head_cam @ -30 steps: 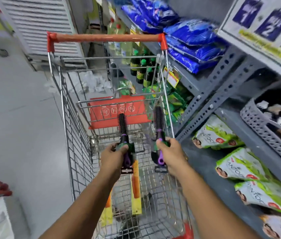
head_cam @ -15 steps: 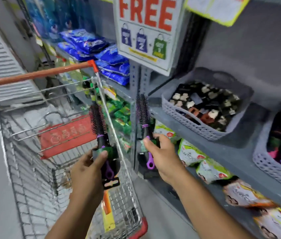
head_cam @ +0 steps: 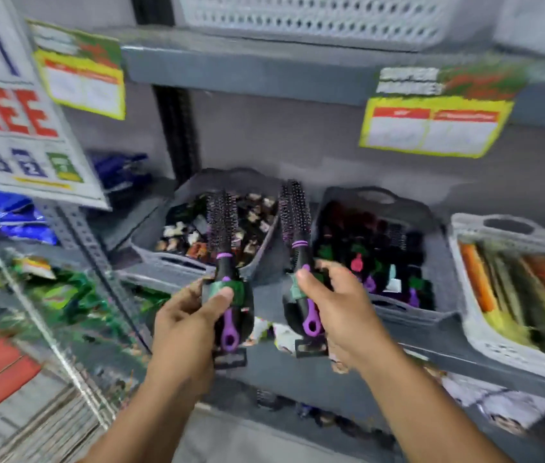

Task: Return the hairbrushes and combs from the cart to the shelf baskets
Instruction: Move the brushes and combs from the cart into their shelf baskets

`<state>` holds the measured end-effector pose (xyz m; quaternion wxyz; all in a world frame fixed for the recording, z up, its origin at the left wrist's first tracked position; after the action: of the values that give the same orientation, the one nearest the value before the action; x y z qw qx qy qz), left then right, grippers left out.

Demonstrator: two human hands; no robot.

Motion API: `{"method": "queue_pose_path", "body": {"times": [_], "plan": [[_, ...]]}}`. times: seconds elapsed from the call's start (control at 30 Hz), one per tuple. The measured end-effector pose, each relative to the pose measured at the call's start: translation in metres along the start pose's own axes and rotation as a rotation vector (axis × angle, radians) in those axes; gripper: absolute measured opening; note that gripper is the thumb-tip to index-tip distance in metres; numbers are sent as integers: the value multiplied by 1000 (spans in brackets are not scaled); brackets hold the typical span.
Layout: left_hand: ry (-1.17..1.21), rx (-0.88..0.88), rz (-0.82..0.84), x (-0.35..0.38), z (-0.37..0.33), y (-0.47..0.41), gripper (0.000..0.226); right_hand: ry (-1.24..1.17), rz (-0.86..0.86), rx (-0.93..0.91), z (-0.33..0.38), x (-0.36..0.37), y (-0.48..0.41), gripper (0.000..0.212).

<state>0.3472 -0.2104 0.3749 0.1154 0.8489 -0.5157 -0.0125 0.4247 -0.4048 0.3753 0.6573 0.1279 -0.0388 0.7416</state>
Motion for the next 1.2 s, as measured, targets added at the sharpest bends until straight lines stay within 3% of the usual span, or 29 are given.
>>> {"method": "queue_pose_path", "body": {"times": [0.13,0.27,0.33,0.43,0.5,0.67,0.87,1.13,1.2], "plan": [[-20,11,137,72,-6,-8,15,-6,-102,-101,32,-59,-4,16],[-97,46,199,152,-12,-21,25,56,-209,-154,54,-113,-18,11],[-181,40,209,191,-9,-30,21,146,-278,-137,60,-141,-29,21],[-318,0,212,238,7,-47,16,300,-380,-55,60,-179,-48,61],[-464,20,166,259,15,-57,8,410,-414,-8,59,-193,-58,62],[-847,45,106,283,32,-65,23,581,-454,60,47,-208,-77,51],[-1011,38,141,294,41,-72,32,634,-439,182,28,-212,-88,35],[-1256,60,181,304,46,-68,28,610,-574,193,18,-214,-87,43],[-1330,103,174,305,42,-66,25,791,-561,178,24,-207,-85,42]]}}
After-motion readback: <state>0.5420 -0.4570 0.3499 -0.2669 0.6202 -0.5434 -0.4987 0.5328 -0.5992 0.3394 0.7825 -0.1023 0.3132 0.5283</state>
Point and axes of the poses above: each hand's wrist, its own y-axis away from the middle knuckle, its own x-axis out of the palm, z = x × y, the point moved 9 cm from there along -y, towards the middle knuckle, and after that the axes turned 14 degrees about -y, right-handed, at the moved point
